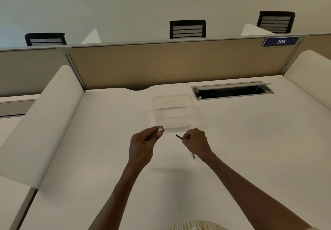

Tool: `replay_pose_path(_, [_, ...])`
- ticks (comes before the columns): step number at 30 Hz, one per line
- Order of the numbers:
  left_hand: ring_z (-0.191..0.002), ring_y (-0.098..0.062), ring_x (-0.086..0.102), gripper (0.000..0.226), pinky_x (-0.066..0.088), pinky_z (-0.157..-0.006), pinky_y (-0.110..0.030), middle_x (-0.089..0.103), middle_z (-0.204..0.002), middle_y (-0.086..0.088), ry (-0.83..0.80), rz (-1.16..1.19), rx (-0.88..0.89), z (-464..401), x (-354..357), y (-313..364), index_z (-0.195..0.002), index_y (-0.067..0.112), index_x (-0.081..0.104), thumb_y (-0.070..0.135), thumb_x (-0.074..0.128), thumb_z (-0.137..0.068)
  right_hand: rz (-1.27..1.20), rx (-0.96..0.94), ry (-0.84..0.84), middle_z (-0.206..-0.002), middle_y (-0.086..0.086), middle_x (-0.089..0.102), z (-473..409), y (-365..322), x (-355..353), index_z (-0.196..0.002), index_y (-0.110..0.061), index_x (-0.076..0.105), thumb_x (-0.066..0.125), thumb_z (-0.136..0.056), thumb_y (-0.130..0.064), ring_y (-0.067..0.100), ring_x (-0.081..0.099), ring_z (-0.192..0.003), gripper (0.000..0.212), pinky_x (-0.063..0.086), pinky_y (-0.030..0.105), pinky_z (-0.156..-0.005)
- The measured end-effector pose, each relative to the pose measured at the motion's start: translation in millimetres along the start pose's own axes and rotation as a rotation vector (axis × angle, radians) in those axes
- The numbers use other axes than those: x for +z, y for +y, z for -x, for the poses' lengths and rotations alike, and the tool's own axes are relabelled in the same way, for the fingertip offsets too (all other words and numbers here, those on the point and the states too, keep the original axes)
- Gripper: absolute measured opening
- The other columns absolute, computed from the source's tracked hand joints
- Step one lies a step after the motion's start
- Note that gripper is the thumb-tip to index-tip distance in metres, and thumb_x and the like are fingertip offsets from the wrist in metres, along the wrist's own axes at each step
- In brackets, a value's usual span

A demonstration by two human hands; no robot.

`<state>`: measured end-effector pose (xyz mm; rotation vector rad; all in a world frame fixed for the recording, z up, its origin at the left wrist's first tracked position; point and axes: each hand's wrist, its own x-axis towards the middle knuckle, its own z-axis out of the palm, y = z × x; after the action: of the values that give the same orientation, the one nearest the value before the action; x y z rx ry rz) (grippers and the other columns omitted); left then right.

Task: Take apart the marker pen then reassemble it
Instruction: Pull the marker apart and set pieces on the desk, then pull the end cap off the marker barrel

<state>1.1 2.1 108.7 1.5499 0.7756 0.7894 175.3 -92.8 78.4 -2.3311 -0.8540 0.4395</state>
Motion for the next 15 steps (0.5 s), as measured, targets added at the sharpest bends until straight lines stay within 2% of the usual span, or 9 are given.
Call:
replay_pose_path(6, [-0.097, 0.007, 0.067, 0.015, 0.045, -0.073, -0.004, 0.077, -0.095, 0.018, -0.018, 0.021, -0.016, -1, -3, -7, -0.099, 0.025, 0.078, 0.02, 0.074, -0.086, 0.116, 0.109, -0.028, -0.091, 0.011, 0.073, 0, 17, 37, -0.086, -0.002, 0.072, 0.06, -0.077, -0.005, 0.029, 0.067, -0.091, 0.016, 0.05, 0.029, -0.071])
replay_pose_path(9, [-0.097, 0.007, 0.068, 0.015, 0.045, -0.072, -0.005, 0.077, -0.095, 0.018, -0.014, 0.009, -0.024, -2, -4, -10, -0.098, 0.026, 0.078, 0.021, 0.075, -0.085, 0.162, 0.094, -0.021, -0.091, 0.011, 0.072, 3, 27, 51, -0.089, -0.001, 0.069, 0.06, -0.081, -0.009, 0.029, 0.066, -0.092, 0.013, 0.048, 0.03, -0.072])
replay_pose_path(15, [-0.097, 0.007, 0.068, 0.016, 0.045, -0.072, -0.004, 0.077, -0.095, 0.017, -0.013, 0.02, -0.031, -3, -2, -10, -0.1, 0.024, 0.078, 0.019, 0.075, -0.085, 0.214, 0.04, 0.031, -0.085, 0.015, 0.068, 5, 35, 64, -0.081, -0.001, 0.062, 0.056, -0.087, -0.009, 0.032, 0.064, -0.086, 0.012, 0.038, 0.029, -0.066])
